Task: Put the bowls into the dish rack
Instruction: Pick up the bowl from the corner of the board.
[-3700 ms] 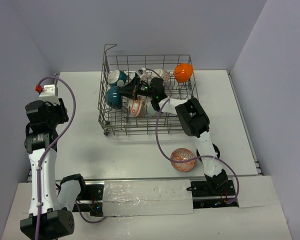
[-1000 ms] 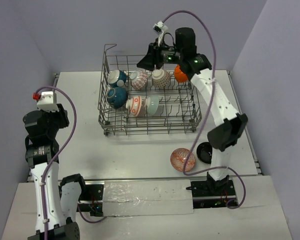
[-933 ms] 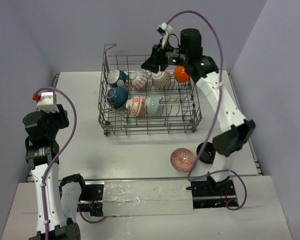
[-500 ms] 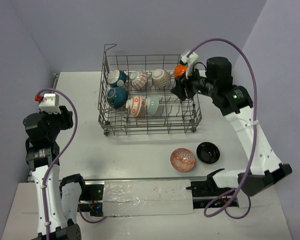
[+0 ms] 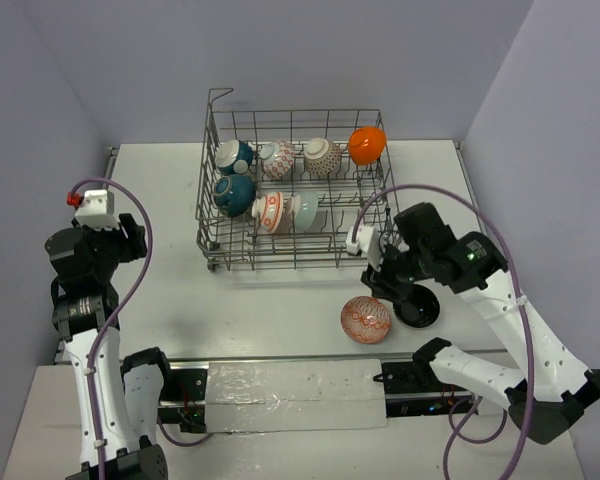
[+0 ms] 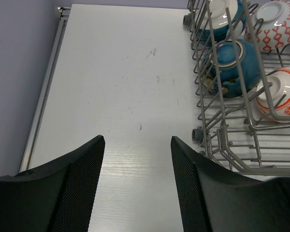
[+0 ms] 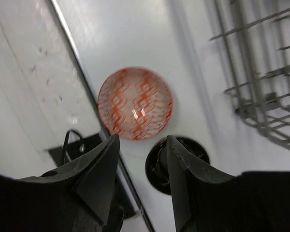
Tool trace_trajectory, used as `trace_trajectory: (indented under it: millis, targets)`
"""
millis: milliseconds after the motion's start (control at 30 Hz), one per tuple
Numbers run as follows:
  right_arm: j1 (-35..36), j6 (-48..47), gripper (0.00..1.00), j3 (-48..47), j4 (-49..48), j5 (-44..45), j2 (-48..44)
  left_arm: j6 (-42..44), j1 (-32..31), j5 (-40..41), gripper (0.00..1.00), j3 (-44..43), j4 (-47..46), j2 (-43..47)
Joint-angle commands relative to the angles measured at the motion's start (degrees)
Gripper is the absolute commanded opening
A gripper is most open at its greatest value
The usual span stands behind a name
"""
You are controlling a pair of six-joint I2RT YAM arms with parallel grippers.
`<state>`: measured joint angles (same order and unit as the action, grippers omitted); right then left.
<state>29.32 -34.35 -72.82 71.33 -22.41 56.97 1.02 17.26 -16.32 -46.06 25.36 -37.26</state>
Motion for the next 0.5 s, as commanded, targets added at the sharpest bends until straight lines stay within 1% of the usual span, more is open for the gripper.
trace_trajectory:
  millis: [0, 67, 133, 167, 267, 367, 467]
  targets:
    - [4.3, -3.7, 0.52, 6.4, 2.7, 5.7, -3.5, 0.2, 1.8, -2.3, 0.63, 0.8, 0.1, 0.9]
    - [7.8, -3.4, 0.51, 10.7, 2.2, 7.5, -3.7, 0.0, 3.1, -4.7, 0.64, 1.4, 0.4, 1.8]
    - [10.1, -2.0, 0.51, 12.9, 1.9, 8.2, -2.9, -0.1, 4.4, -5.1, 0.66, 1.6, 0.5, 2.7]
    - [12.5, -1.8, 0.51, 14.3, 1.9, 8.3, -2.6, -0.1, 4.7, -5.1, 0.66, 1.8, 0.6, 2.9]
    - [16.5, -1.0, 0.51, 16.8, 1.1, 8.2, -1.9, 0.0, 5.8, -5.2, 0.67, 1.9, 0.6, 3.1]
    - [18.8, -0.1, 0.51, 18.5, -0.7, 7.8, -1.4, -0.1, 6.7, -5.7, 0.67, 2.4, 0.3, 3.2]
    - [22.4, 1.5, 0.51, 19.1, -2.2, 6.9, 0.0, -0.3, 7.8, -6.6, 0.68, 2.8, 0.1, 3.7]
